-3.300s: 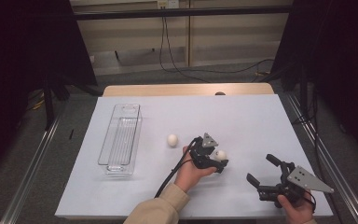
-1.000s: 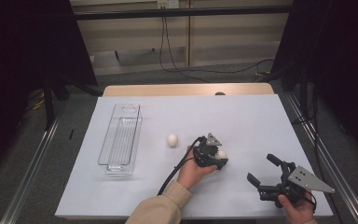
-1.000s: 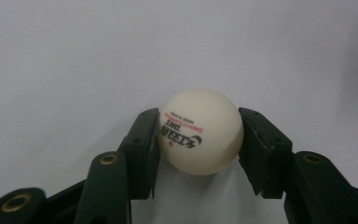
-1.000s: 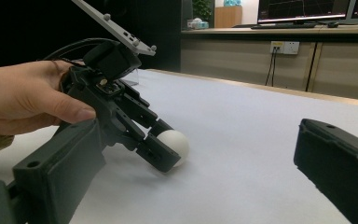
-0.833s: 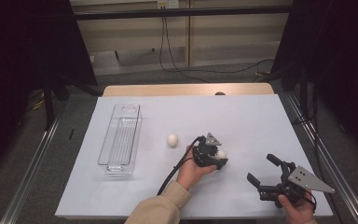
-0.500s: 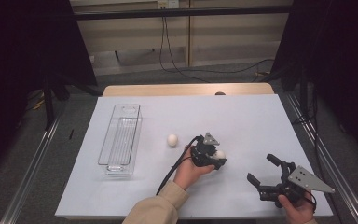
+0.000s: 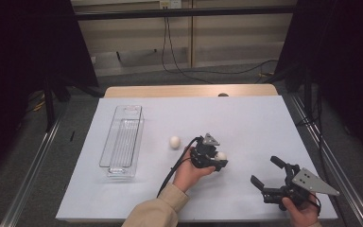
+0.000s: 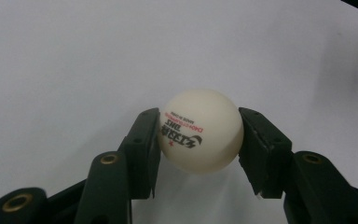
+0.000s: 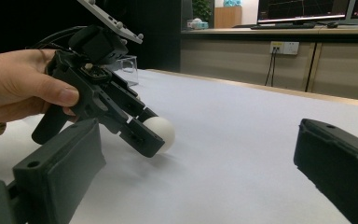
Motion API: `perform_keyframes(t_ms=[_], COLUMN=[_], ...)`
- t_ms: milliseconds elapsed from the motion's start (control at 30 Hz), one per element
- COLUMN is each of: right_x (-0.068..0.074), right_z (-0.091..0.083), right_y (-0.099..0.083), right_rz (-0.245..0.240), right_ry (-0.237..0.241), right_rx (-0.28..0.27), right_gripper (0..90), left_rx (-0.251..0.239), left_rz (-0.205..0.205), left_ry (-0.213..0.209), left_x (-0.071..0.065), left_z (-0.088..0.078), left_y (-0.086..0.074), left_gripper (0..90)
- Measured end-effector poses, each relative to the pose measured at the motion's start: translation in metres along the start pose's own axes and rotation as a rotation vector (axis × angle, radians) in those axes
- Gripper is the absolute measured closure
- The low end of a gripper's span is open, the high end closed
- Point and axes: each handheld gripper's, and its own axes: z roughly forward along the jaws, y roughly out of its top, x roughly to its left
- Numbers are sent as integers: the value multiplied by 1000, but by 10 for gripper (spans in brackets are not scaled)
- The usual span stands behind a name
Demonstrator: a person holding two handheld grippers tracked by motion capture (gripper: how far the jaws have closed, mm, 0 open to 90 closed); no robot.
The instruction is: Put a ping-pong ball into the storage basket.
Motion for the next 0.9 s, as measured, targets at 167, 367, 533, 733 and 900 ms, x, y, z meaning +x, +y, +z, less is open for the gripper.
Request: perform_keyframes(t_ms=[167, 367, 533, 733, 900], right_x=[0, 0, 0, 0, 1], right_z=[0, 0, 0, 0, 1], right_y=[0, 0, 0, 0, 0], right_rz=[1, 0, -1, -1, -2], right_ry=[-1, 0, 1, 1, 2], right_rx=[0, 0, 1, 1, 3], right_gripper=[6, 6, 6, 6, 6], left_rx=[-3, 0, 1, -1, 1], left_rz=[-3, -1, -8, -4, -17], left_ry=[6, 0, 5, 10, 9], left_x=[2, 2, 4, 6, 9], left_z=[-4, -8, -10, -14, -18], left_y=[-1, -2, -4, -5, -6], left_gripper=[511, 511, 511, 511, 511])
